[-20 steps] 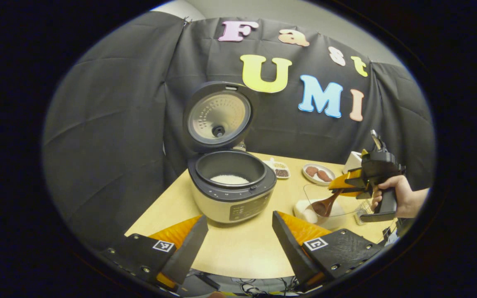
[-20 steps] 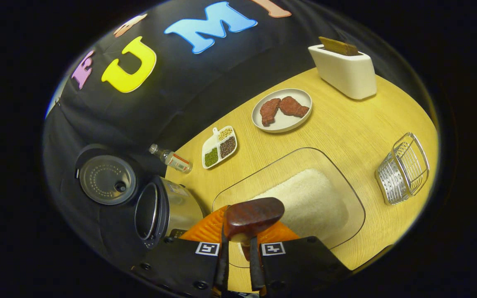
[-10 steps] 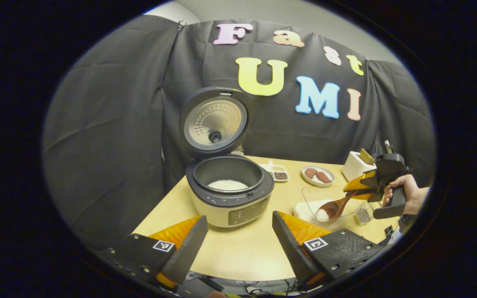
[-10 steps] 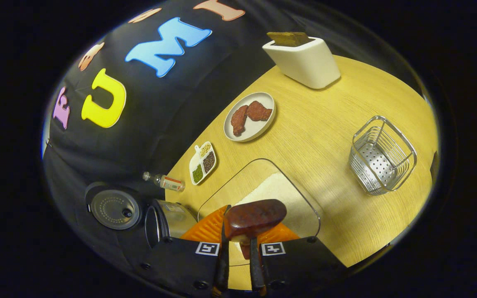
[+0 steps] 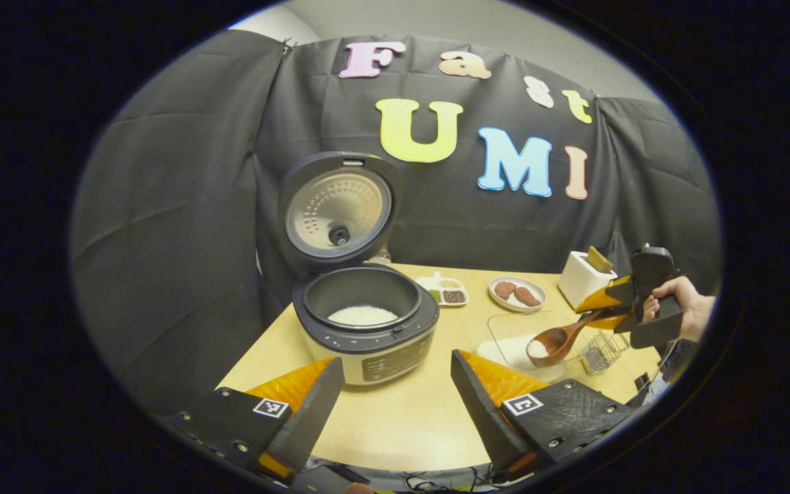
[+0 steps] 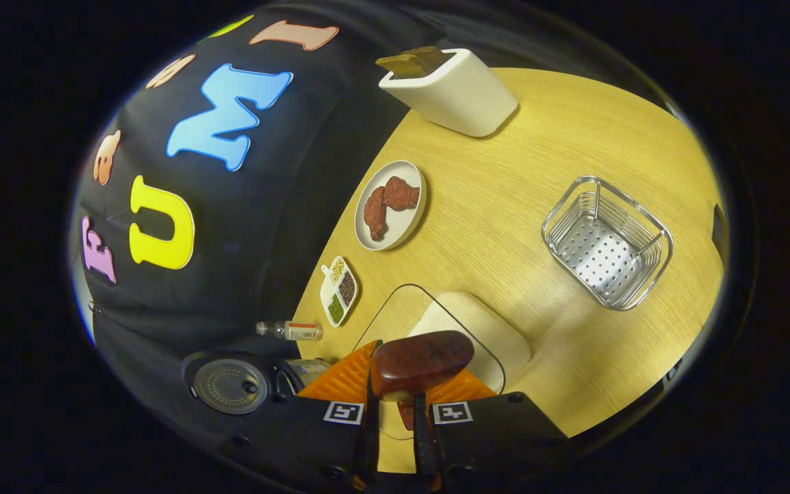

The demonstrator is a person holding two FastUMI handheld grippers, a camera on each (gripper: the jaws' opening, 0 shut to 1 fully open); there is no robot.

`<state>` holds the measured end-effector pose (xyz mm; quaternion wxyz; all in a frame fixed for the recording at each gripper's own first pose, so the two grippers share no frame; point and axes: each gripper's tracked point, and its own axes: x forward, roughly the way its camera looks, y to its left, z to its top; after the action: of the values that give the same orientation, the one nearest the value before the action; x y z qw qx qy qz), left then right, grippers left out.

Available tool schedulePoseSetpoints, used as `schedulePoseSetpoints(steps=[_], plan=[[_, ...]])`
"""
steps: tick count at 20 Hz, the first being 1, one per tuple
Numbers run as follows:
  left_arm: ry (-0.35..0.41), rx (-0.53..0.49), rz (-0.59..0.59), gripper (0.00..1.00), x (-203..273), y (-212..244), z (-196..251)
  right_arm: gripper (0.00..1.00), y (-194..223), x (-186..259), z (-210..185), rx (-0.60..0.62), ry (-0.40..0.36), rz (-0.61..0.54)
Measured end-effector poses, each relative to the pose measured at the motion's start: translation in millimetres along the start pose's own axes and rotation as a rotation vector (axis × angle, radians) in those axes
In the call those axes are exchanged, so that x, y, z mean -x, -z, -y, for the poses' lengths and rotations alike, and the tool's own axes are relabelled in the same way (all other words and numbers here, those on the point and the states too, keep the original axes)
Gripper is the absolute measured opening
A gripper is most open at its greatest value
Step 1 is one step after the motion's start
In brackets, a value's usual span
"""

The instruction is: Close the left gripper, press the button to open the rice cooker; take a wooden spoon from the chopstick holder with the right hand, scoop a spoonful of rice and pour it into the rice cooker, then put the wooden spoon back into the chopstick holder.

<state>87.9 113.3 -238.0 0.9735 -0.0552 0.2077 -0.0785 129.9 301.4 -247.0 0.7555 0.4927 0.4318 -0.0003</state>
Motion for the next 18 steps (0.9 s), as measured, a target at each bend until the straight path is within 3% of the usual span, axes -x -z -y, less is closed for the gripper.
schedulePoseSetpoints(steps=[5,8,9,10,11,12,15,16,18], plan=[[-0.018,0.006,0.004,0.98,2,-2,-6,0.19,11,7,-36,-0.084,-0.082,-0.037],[-0.026,0.017,-0.001,0.98,1,2,-10,0.23,18,12,-60,-0.107,-0.133,-0.057],[-0.030,0.020,-0.001,0.98,0,1,-12,0.19,21,12,-69,-0.114,-0.151,-0.062],[-0.033,0.024,-0.003,0.97,1,2,-14,0.23,23,10,-79,-0.120,-0.167,-0.069],[-0.036,0.027,-0.004,0.97,1,3,-15,0.19,25,9,-87,-0.122,-0.179,-0.075],[-0.039,0.030,-0.004,0.97,2,3,-17,0.22,28,7,-94,-0.120,-0.187,-0.079],[-0.048,0.036,-0.008,0.98,3,5,-19,0.23,38,3,-121,-0.086,-0.215,-0.091],[-0.052,0.037,-0.010,0.98,3,5,-20,0.19,42,1,-130,-0.075,-0.228,-0.100],[-0.059,0.042,-0.010,0.98,4,6,-21,0.22,54,-2,-148,-0.061,-0.252,-0.119]])
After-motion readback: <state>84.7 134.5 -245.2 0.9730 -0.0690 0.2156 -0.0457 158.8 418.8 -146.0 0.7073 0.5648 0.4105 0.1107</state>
